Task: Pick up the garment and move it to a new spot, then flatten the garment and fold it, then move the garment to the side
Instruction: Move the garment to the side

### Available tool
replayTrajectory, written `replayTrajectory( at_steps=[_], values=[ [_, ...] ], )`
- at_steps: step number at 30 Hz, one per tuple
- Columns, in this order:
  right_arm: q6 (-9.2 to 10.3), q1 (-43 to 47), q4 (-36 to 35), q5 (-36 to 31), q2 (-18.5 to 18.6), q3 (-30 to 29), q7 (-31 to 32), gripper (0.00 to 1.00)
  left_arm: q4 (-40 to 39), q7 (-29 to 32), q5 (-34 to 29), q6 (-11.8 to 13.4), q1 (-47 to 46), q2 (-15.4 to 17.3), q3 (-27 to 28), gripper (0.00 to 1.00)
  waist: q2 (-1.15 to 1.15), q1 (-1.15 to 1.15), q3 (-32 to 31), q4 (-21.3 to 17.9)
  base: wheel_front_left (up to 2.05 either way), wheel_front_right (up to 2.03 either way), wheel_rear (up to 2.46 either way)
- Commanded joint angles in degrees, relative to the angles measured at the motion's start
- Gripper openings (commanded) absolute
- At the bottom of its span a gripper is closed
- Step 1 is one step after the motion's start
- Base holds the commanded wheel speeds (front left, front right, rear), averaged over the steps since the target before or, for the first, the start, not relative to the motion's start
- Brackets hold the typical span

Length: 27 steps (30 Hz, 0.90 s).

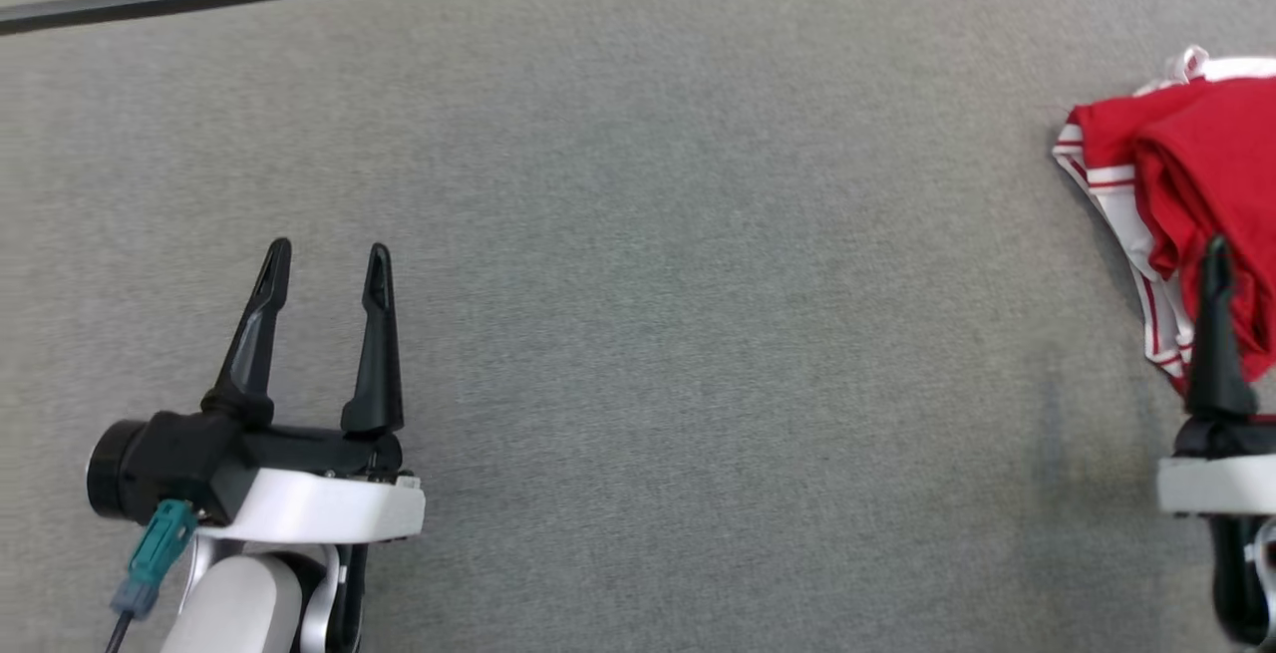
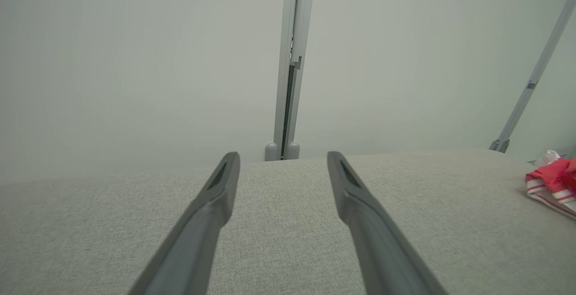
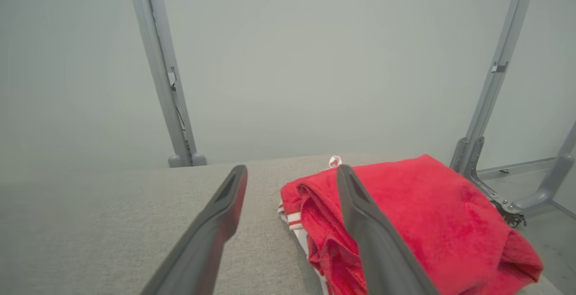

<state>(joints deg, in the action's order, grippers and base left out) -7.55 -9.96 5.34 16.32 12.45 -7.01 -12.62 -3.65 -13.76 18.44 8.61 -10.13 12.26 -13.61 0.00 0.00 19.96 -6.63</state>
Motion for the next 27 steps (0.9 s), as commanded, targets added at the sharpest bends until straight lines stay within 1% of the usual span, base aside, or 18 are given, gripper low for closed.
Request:
replayTrajectory(
  at_steps=[1,2,3,4,5,9,17,27],
  values=[
    [0.13,2.1,-3.0,-1.1,-1.0,1.0,1.5,1.00,0.1,-0.4,1.0,0.4,1.2,-0.1,0.7,1.00,0.00,0.00,-2.7,2.7,0.00,0.00,0.00],
    [0.13,2.1,-3.0,-1.1,-1.0,1.0,1.5,1.00,0.1,-0.4,1.0,0.4,1.2,-0.1,0.7,1.00,0.00,0.00,-2.7,2.7,0.00,0.00,0.00],
    [0.13,3.0,-4.9,-1.8,-1.5,1.6,2.2,1.00,0.1,-0.5,1.1,0.6,1.8,-0.2,0.9,1.00,0.00,0.00,-3.2,3.3,0.00,0.00,0.00],
    [0.12,4.6,-7.6,-2.3,-2.9,3.2,4.1,1.00,0.4,-0.7,1.5,0.8,2.8,-0.3,1.6,1.00,0.00,0.00,-4.1,4.4,0.00,0.00,0.00],
    [0.13,5.3,-8.7,-3.0,-3.2,3.7,4.9,1.00,0.6,-0.8,1.7,0.9,3.3,-0.3,1.9,1.00,0.00,0.00,-4.7,5.0,0.00,0.00,0.00],
    [0.13,7.4,-11.5,-3.7,-4.7,5.5,7.4,1.00,1.3,-1.0,2.0,1.2,5.4,-0.2,3.0,1.00,0.00,0.00,-6.8,6.8,0.00,0.00,0.00],
    [0.12,11.8,-12.7,-4.6,-5.4,5.6,10.2,1.00,3.4,-1.1,2.3,0.5,9.9,0.1,2.4,1.00,0.00,0.00,-11.6,7.7,0.00,0.00,0.00],
    [0.12,17.3,-13.4,-4.3,-4.8,4.8,12.7,1.00,4.7,-0.7,2.4,0.9,14.8,0.2,1.1,1.00,0.00,0.00,-17.8,8.0,0.00,0.00,0.00]
  ],
)
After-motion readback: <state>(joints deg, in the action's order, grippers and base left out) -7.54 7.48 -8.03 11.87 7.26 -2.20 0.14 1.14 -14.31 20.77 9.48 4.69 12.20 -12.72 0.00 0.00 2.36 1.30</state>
